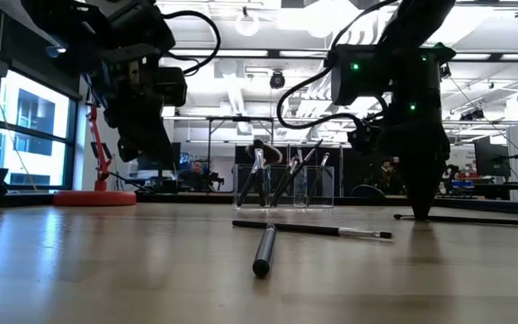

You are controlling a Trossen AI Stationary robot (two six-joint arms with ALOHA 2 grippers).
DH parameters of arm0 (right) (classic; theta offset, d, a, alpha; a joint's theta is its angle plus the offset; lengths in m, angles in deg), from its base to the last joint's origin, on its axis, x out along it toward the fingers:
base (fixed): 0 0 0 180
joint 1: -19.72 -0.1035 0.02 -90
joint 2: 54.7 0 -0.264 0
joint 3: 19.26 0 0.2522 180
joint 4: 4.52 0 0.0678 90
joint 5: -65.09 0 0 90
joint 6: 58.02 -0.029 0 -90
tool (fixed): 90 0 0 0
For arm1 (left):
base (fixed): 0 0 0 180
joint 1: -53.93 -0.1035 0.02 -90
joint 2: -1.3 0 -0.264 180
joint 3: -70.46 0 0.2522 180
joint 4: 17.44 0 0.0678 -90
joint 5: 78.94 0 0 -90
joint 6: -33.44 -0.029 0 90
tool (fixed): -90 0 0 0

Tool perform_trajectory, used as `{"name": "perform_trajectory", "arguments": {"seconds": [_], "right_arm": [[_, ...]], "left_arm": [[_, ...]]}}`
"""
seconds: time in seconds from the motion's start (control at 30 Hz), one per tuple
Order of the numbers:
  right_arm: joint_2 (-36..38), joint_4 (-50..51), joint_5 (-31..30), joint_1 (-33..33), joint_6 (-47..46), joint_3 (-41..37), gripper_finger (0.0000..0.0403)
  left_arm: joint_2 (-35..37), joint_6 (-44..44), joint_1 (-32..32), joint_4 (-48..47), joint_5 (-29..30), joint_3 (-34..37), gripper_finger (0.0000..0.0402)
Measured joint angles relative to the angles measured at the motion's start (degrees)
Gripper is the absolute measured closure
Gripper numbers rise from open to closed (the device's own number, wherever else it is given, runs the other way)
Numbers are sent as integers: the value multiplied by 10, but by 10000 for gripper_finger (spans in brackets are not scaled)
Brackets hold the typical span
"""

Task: Put items in baskets/containers
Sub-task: Put the eyeshadow brush into the transparent organizer

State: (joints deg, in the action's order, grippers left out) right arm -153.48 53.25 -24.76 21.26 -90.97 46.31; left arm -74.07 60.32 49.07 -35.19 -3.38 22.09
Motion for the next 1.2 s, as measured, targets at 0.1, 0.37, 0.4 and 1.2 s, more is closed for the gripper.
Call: {"name": "perform_trajectory", "arguments": {"seconds": [0.1, 0.37, 0.4, 1.2], "right_arm": [[8, -2, 3, 0, -3, -1, 392], [58, 1, -29, -1, -26, -3, 400], [63, 1, -33, -1, -30, -3, 401], [129, 32, -86, 5, -41, -2, 372]], "left_arm": [[0, 0, 0, 0, 0, 0, 400], [0, 1, 0, 0, 0, 0, 400], [0, 1, 0, 1, 1, 0, 400], [0, 0, 0, 1, 1, 0, 400]]}}
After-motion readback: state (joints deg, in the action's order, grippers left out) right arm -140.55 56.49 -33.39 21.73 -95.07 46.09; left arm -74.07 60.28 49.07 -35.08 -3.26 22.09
